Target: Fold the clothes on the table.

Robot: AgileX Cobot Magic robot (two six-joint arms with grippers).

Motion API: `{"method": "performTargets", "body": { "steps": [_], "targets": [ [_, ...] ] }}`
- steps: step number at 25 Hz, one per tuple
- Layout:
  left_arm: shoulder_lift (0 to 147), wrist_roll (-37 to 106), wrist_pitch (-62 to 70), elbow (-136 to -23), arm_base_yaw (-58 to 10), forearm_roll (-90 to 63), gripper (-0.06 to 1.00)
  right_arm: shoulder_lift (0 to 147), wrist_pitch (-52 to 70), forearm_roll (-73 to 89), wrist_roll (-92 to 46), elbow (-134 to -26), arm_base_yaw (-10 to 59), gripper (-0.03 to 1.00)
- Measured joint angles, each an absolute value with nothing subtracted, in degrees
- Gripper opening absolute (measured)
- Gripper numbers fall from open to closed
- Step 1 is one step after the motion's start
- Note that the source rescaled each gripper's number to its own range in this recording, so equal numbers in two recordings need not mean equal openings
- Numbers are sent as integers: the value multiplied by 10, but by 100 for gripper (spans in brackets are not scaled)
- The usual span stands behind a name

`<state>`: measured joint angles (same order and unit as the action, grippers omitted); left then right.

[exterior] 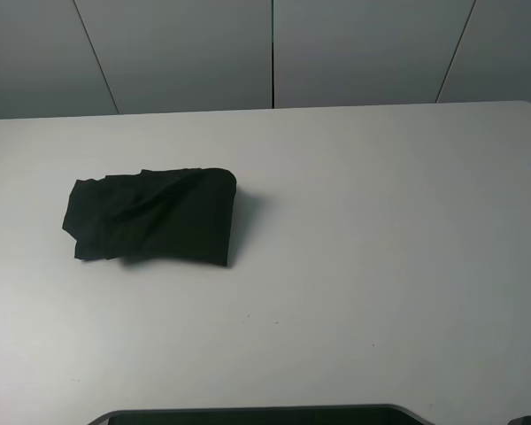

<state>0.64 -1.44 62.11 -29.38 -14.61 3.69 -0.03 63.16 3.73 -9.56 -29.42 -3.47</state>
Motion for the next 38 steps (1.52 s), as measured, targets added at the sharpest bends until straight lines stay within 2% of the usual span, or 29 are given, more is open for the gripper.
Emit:
{"method": "performTargets", "body": {
  "steps": [9,38],
  "targets": [
    [1,-13,634,-299,-42,39,97,0,632,37,-97,-294,-29,86],
    [0,-13,637,-299,-35,39,97,0,632,38,-97,-294,-36,86]
  ]
}}
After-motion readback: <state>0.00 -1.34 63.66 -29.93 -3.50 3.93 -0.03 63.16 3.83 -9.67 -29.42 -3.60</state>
